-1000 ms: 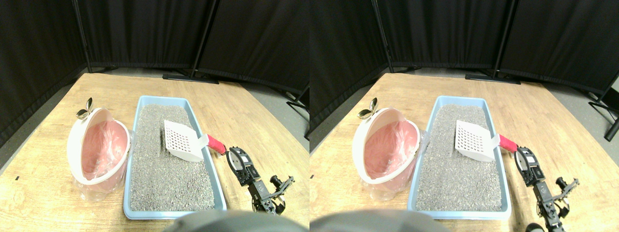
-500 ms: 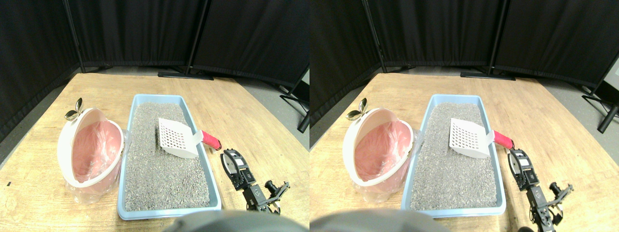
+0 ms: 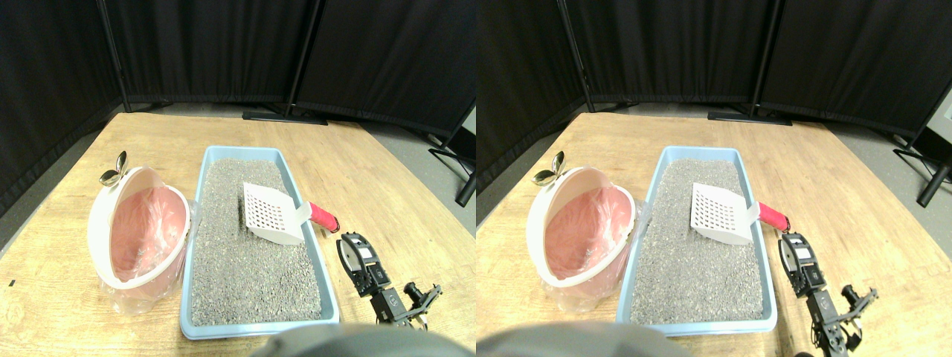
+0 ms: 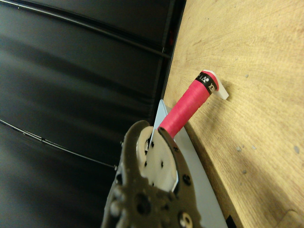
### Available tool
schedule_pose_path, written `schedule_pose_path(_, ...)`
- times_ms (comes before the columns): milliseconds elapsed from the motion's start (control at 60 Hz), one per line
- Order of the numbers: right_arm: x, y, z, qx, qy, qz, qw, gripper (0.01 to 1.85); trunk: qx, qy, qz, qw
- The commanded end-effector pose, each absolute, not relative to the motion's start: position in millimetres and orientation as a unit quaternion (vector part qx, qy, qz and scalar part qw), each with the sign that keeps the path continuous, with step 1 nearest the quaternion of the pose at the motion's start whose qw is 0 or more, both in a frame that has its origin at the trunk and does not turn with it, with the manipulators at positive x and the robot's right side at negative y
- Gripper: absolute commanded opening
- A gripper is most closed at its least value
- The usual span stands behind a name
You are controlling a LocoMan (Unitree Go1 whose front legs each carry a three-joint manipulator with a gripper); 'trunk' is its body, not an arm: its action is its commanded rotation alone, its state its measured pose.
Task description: Scoop (unimanual)
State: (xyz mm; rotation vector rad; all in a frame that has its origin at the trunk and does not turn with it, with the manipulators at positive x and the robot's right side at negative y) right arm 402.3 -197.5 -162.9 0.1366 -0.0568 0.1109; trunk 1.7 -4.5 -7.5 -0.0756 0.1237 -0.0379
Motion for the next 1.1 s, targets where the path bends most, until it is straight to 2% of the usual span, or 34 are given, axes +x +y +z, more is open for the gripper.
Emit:
schedule_pose_path(17,401.8,-196.8,-156.2,0.064,-0.054,0.055,0.995,0.05,-0.049,0.051,-0.023,0.9972)
schedule_pose_path(1100,403.4,-198.5,-156.5,0.062,-0.057,0.065,0.994,0.05,-0.05,0.05,-0.017,0.9974)
